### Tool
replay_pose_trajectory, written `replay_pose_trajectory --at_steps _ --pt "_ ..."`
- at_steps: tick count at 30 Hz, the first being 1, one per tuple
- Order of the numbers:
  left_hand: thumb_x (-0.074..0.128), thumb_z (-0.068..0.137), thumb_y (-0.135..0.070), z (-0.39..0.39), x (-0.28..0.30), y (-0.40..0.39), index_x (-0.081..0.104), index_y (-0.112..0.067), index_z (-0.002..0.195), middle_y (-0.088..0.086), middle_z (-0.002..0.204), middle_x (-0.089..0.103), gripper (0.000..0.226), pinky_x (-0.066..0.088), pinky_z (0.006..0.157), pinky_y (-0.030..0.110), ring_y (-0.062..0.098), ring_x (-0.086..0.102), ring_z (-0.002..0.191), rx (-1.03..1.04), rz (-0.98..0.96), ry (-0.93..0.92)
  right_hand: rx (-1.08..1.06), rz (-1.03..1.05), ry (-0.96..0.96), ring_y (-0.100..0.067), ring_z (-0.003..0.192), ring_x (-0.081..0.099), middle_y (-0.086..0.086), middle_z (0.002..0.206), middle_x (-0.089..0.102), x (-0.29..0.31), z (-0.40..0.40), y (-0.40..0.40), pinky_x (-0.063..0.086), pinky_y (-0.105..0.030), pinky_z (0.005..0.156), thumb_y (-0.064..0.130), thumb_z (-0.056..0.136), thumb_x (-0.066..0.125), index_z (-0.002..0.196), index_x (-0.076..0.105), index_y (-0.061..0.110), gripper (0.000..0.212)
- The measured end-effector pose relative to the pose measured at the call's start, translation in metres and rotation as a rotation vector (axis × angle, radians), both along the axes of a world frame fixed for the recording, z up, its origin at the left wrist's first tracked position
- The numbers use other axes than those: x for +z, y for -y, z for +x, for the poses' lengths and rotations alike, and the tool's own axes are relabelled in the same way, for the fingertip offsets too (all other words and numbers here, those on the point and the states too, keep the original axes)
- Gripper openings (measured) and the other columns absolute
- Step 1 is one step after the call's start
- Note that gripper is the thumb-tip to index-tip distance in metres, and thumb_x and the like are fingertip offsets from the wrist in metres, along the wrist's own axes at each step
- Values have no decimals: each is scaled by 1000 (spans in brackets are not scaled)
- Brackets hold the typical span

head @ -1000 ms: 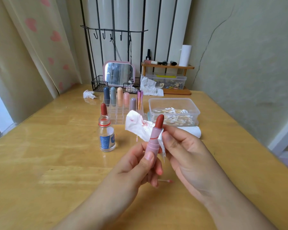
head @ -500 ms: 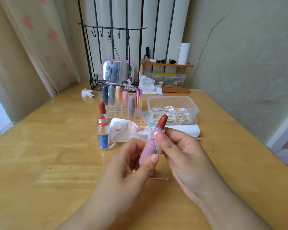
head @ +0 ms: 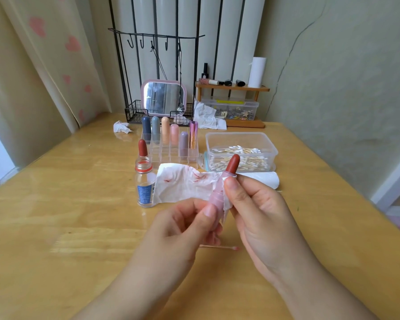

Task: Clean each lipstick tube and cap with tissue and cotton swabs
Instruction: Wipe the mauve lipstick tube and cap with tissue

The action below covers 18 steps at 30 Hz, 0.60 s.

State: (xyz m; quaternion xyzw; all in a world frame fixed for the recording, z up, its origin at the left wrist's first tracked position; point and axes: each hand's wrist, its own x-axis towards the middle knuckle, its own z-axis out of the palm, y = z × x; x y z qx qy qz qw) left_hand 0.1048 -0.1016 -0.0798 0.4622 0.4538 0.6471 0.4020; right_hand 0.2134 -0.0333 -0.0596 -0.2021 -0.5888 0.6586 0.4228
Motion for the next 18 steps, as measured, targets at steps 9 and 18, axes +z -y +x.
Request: replay_pose_trajectory --at_steps 9,18 --pt "60 78 -38 4 -2 -1 62 -9 76 9 69 64 29 54 62 30 20 59 59 -37 -74 140 30 4 -5 -21 44 47 -9 58 54 1 1 1 41 -28 38 37 87 58 70 59 12 30" --pt "78 56 -13 1 -3 -4 59 -1 77 12 65 65 31 51 55 19 14 61 56 152 33 84 24 60 80 -16 65 58 -18 73 60 -5 -1 -1 50 -24 52 40 87 51 81 61 4 37"
